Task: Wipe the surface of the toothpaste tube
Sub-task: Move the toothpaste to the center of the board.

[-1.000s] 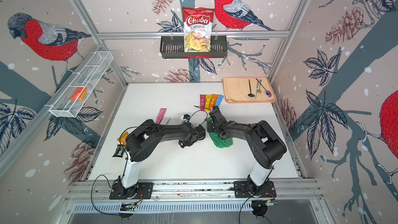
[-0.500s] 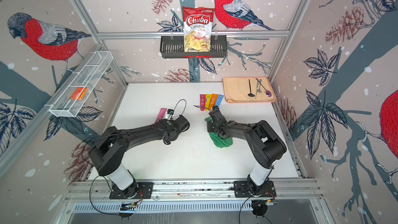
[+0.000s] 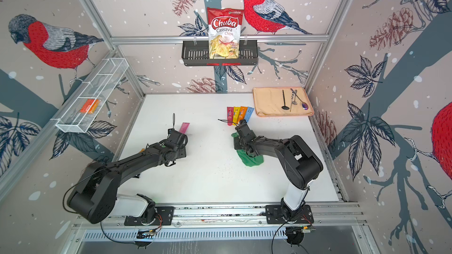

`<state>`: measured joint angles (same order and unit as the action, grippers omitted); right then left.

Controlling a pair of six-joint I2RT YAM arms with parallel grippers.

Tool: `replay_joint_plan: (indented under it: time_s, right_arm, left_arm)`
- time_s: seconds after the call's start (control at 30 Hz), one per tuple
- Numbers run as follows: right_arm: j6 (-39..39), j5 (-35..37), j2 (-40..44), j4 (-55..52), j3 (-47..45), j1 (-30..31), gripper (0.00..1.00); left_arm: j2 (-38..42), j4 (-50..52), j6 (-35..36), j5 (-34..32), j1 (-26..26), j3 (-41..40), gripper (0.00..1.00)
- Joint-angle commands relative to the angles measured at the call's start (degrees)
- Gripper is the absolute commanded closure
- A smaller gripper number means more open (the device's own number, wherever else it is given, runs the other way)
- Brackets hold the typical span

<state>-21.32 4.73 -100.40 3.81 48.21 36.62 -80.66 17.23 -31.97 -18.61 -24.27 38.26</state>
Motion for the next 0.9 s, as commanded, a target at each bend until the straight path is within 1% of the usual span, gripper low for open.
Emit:
replay_joint_plan:
  time_s: [0.0,0.1,0.17,0.23,0.37,0.43,0.5,0.6,0.77,0.87]
  right_arm:
    - [-0.2,-3.1,-0.9,-7.1,-0.6,0.1,0.88]
    - [-0.1,-3.1,-1.0,-7.1,-0.5,0.0,0.88]
    - [-0.1,-3.2,-1.0,-7.2,-0.5,0.1,0.88]
    - [-0.1,-3.2,-0.9,-7.0,-0.7,0.0,0.88]
    - [-0.1,-3.2,-0.6,-7.0,-0.8,0.0,0.87]
    - [-0.1,-3.2,0.0,-7.1,-1.1,-0.1,0.86]
    - [-0.1,-3.5,0.9,-6.7,-1.6,-0.1,0.86]
    - [-0.4,-4.6,3.5,-6.1,-3.3,-0.8,0.86]
    - [-1.1,-7.4,10.6,-4.1,-7.2,-2.4,0.86]
    - [-1.1,-9.0,14.0,-4.2,-8.0,-2.5,0.86]
  left_arm:
    - [-1.4,-5.6,2.2,6.8,1.8,-0.5,0.33]
    - [-2.3,-6.2,2.6,8.7,2.4,-0.3,0.41]
    - [-2.8,-5.9,2.6,9.3,2.4,0.0,0.53]
    - [-3.0,-6.0,2.9,9.8,2.3,-0.2,0.60]
    - [-2.9,-6.3,3.3,9.0,1.4,-0.5,0.69]
    - [-3.1,-6.4,3.4,9.1,0.4,-0.4,0.71]
    - [-3.3,-7.4,3.8,9.3,-2.1,-0.3,0.72]
    - [-4.0,-8.6,4.4,9.7,-8.3,0.4,0.73]
    - [-5.8,-8.8,4.1,10.6,-18.8,2.4,0.74]
    - [-6.9,-8.6,4.7,9.6,-24.3,3.7,0.72]
